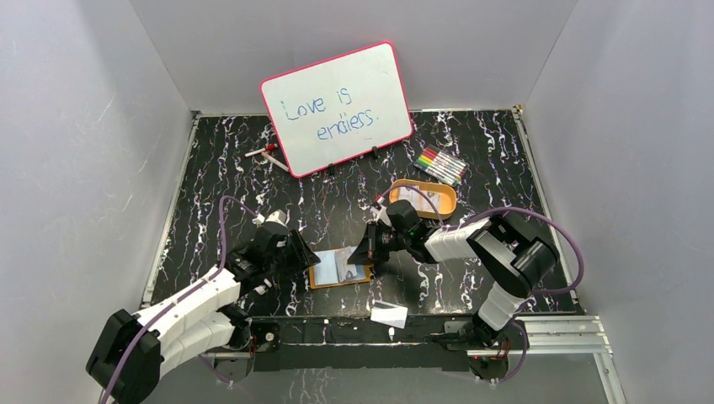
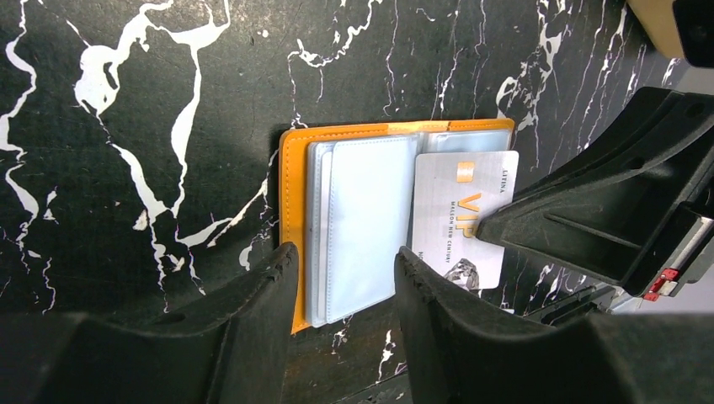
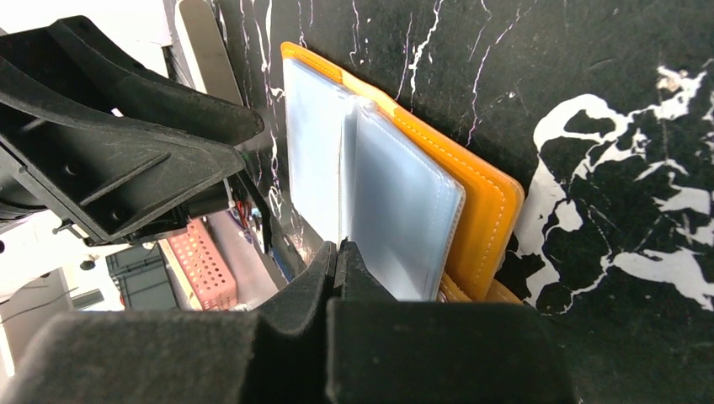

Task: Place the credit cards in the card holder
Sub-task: Insert the credit card into the card holder.

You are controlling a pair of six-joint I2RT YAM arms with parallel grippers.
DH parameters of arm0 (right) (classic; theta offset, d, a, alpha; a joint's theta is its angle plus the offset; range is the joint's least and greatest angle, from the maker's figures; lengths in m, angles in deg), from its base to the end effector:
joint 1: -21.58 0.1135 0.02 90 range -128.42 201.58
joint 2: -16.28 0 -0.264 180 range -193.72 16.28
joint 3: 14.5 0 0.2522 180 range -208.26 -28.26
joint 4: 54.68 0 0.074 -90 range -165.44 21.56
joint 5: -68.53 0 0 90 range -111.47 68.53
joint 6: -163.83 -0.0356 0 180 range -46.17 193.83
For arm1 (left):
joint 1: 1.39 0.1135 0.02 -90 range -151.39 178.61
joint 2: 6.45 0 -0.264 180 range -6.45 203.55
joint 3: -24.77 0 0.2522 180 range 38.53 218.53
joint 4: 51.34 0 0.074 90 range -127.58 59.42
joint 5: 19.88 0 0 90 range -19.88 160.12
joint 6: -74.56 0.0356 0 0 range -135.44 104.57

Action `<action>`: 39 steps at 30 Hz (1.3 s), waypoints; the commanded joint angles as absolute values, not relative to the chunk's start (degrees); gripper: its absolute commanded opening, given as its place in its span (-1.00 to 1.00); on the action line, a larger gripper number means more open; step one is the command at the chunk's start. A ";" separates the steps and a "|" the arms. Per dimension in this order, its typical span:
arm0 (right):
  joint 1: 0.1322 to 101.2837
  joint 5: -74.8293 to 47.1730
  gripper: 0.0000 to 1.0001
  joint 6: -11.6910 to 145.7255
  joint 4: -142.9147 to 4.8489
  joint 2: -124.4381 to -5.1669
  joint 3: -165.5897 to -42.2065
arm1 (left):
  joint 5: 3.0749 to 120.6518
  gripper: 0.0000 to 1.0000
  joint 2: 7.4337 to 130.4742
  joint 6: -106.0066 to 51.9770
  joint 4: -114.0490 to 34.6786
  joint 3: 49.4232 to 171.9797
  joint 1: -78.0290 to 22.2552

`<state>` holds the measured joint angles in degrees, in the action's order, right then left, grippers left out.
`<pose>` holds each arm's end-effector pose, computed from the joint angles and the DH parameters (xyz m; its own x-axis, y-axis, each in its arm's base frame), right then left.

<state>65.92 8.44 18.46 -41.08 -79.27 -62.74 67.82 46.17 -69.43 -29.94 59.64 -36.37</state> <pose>0.2048 0.2250 0.1327 -0.9682 0.0511 -0.2450 -0.1863 0.5067 0.8417 0.1507 -0.1072 0.1772 -0.7881 -0.4350 -0.4354 -0.0667 0.7636 -0.6422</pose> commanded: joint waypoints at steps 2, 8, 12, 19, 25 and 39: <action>66.70 8.06 -1.00 17.60 -36.80 -80.45 -65.31 | 67.63 -0.15 46.76 -69.88 -30.03 58.86 -36.19; 67.00 8.24 -1.00 16.19 -35.15 -81.25 -64.83 | 66.71 -0.21 47.66 -70.51 -31.46 57.87 -36.19; 67.18 7.46 -1.00 15.70 -35.08 -81.35 -64.57 | 66.37 -0.26 47.79 -70.97 -32.04 57.24 -36.19; 67.20 5.76 -1.00 14.60 -34.79 -80.82 -63.33 | 66.39 -0.29 48.29 -71.32 -32.74 56.58 -36.19; 67.19 5.64 -1.00 15.03 -35.53 -80.20 -62.82 | 66.63 -0.31 48.80 -71.54 -33.06 56.21 -36.19; 69.22 5.78 -1.00 13.09 -33.10 -83.54 -63.54 | 65.70 -0.34 50.19 -71.80 -34.49 55.78 -36.19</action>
<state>68.28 6.06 14.13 -36.38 -82.13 -63.01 66.75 49.86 -71.62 -33.90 56.60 -36.37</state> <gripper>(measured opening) 0.017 0.336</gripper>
